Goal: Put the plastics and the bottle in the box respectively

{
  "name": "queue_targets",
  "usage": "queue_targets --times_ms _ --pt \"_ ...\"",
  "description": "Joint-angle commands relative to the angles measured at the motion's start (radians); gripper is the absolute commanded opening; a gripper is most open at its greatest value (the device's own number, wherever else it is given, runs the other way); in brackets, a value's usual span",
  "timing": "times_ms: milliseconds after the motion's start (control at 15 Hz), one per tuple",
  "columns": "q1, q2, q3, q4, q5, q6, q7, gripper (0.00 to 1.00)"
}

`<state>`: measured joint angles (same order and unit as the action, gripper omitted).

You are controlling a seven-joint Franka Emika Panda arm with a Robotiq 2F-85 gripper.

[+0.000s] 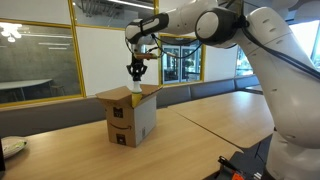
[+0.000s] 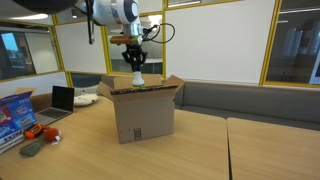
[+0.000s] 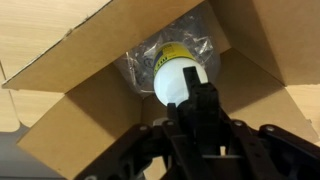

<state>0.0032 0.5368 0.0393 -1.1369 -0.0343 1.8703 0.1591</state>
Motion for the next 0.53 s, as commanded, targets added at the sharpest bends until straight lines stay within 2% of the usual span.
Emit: queue_targets --times_ms 0,467 --pt "0.008 0.077 0.008 0.168 0.068 -0.106 -0.039 0.18" --pt "-0.029 0.168 0.046 0.257 0.137 -0.150 -0.068 0.18"
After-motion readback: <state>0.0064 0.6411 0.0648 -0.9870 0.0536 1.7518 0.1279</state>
